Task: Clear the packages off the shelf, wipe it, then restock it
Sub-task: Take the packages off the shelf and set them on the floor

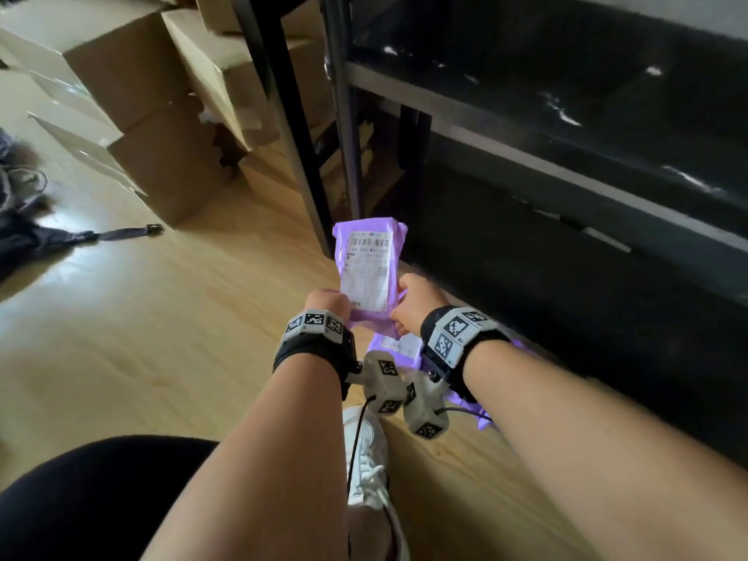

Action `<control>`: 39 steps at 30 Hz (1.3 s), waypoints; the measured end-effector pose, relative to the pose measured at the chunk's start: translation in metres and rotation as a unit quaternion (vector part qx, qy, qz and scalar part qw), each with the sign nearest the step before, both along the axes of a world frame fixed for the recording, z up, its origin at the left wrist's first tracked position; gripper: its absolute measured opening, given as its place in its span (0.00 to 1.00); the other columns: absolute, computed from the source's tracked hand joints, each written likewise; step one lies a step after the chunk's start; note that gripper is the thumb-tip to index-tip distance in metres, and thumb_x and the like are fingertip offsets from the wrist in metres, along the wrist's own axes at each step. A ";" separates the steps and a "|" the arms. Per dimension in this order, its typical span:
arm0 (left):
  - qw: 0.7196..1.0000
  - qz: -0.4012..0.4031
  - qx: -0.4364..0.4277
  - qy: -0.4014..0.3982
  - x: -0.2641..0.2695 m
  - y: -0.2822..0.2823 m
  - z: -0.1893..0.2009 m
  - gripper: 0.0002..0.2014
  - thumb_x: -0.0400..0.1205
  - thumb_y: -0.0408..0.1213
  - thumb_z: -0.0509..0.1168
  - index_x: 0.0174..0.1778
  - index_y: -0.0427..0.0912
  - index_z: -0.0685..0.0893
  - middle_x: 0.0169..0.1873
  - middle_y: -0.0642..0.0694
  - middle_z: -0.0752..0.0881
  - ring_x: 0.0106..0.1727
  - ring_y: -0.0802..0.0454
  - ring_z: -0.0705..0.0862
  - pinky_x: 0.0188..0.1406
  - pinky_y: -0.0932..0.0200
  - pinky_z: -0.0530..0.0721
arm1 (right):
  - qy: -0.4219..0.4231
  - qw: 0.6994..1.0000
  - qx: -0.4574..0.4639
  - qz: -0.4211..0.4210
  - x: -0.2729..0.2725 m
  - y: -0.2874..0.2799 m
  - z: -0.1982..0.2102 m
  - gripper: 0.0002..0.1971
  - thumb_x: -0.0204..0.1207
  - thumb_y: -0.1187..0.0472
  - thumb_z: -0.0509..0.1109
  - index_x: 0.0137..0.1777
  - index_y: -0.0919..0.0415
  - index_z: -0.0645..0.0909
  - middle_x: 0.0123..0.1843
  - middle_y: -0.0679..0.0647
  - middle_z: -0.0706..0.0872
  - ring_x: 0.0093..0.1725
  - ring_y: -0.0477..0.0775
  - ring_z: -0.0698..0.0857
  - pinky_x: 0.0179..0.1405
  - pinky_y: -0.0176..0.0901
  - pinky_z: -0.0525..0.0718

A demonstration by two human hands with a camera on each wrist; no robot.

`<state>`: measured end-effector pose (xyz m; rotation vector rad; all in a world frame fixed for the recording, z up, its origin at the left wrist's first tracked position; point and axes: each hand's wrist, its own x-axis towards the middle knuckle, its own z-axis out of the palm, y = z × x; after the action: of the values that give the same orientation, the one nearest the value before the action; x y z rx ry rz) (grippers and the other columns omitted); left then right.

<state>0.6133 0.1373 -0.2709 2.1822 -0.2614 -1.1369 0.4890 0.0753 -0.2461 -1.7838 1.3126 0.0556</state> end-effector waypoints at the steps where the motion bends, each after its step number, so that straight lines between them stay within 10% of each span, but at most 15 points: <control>1: 1.000 -0.006 0.024 -0.006 0.006 -0.002 -0.009 0.18 0.81 0.26 0.59 0.67 0.33 0.81 0.60 0.32 0.86 0.57 0.39 0.87 0.38 0.60 0.79 | 0.003 1.000 0.010 0.002 0.005 -0.001 -0.012 0.05 0.75 0.66 0.67 0.49 0.61 0.79 0.47 0.61 0.88 0.47 0.63 0.90 0.49 0.59 0.89; 6: 0.996 -0.046 0.067 -0.030 0.024 -0.001 -0.046 0.15 0.83 0.29 0.61 0.65 0.33 0.82 0.58 0.37 0.86 0.61 0.41 0.86 0.46 0.59 0.83 | 0.023 0.996 0.080 0.014 0.023 -0.002 -0.064 0.11 0.75 0.70 0.64 0.35 0.55 0.74 0.46 0.64 0.88 0.41 0.64 0.90 0.42 0.54 0.91; 17: 0.982 -0.123 0.127 -0.066 0.033 -0.014 -0.092 0.17 0.85 0.30 0.56 0.68 0.34 0.81 0.64 0.34 0.83 0.66 0.38 0.82 0.62 0.52 0.79 | 0.076 0.989 0.103 0.071 0.035 -0.013 -0.114 0.05 0.76 0.68 0.66 0.48 0.63 0.83 0.42 0.57 0.84 0.42 0.58 0.83 0.33 0.38 0.75; 22: 0.987 -0.097 0.114 -0.062 0.030 -0.017 -0.090 0.23 0.86 0.30 0.52 0.79 0.37 0.68 0.73 0.37 0.76 0.72 0.40 0.76 0.66 0.56 0.73 | 0.066 0.990 0.117 0.039 0.033 -0.014 -0.115 0.07 0.73 0.70 0.64 0.39 0.59 0.80 0.41 0.60 0.83 0.44 0.60 0.82 0.44 0.47 0.82; 27: 0.992 -0.074 0.090 -0.052 0.021 -0.024 -0.077 0.30 0.81 0.28 0.54 0.82 0.45 0.63 0.73 0.40 0.77 0.71 0.42 0.78 0.71 0.53 0.75 | 0.041 0.992 0.119 -0.010 0.011 -0.021 -0.108 0.25 0.79 0.69 0.61 0.75 0.56 0.76 0.67 0.59 0.84 0.56 0.58 0.83 0.52 0.44 0.80; 35: 0.985 -0.142 0.038 -0.086 -0.018 -0.046 -0.036 0.27 0.82 0.33 0.55 0.80 0.45 0.67 0.72 0.41 0.78 0.70 0.41 0.78 0.73 0.51 0.74 | 0.056 0.996 0.057 -0.042 -0.037 -0.024 -0.074 0.23 0.76 0.65 0.68 0.71 0.53 0.79 0.68 0.58 0.83 0.63 0.62 0.84 0.65 0.52 0.83; 39: 0.973 -0.192 0.024 -0.125 -0.042 -0.056 -0.014 0.21 0.83 0.36 0.55 0.73 0.44 0.77 0.69 0.39 0.80 0.69 0.40 0.78 0.71 0.52 0.74 | 0.047 0.996 0.007 -0.069 -0.077 -0.023 -0.048 0.17 0.74 0.66 0.68 0.61 0.56 0.85 0.60 0.57 0.88 0.53 0.58 0.87 0.52 0.43 0.84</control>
<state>0.5711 0.0813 -0.2845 2.3831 -0.8045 -1.0696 0.4120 0.0521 -0.2937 -1.6922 1.4957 0.0743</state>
